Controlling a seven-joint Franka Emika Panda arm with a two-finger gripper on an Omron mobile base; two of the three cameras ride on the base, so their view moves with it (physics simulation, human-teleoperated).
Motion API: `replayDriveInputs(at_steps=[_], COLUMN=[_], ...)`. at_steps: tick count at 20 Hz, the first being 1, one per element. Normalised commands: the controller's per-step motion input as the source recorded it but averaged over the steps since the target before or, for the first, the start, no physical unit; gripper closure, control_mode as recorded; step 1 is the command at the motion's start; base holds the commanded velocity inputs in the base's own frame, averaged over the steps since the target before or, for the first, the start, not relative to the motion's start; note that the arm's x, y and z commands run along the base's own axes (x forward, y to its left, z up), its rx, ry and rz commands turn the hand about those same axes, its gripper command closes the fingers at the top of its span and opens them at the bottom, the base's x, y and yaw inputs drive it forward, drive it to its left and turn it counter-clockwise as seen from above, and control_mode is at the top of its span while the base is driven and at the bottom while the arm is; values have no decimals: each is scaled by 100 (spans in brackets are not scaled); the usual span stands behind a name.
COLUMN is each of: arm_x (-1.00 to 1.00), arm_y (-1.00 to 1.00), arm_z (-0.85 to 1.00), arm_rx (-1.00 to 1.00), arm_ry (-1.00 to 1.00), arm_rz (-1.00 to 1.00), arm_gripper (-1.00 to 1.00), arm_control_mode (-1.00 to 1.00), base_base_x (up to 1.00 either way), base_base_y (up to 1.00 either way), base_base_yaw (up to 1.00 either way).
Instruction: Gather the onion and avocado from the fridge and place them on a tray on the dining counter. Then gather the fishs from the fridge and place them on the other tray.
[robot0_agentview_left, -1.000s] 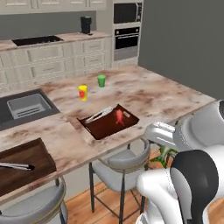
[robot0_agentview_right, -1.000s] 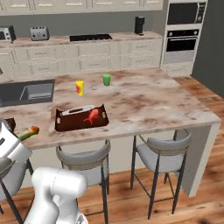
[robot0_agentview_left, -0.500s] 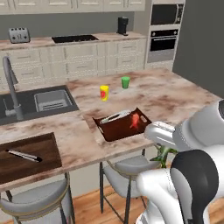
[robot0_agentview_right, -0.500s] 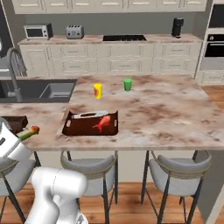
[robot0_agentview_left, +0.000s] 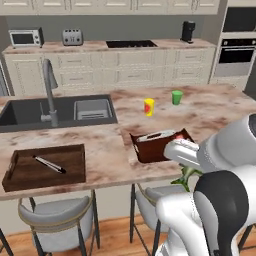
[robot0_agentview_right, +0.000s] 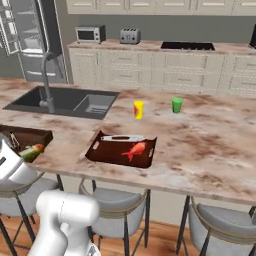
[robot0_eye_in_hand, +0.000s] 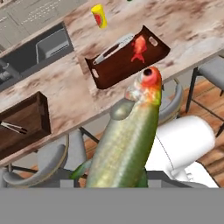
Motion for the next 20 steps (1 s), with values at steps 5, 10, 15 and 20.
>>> replayDriveInputs(at_steps=[5,10,15,20], arm_x=[0,89,100,100], arm_y=[0,-88,-61,-20], arm_z=[0,12,5,-13], arm_rx=[0,12,8,1], arm_ry=[0,14,31,37], arm_rz=[0,9,1,0], arm_gripper=[100,100,100,100], arm_control_mode=[100,-100,-100,-100], base_base_x=[82,0,0,0], base_base_y=[-52,0,0,0], base_base_yaw=[34,0,0,0])
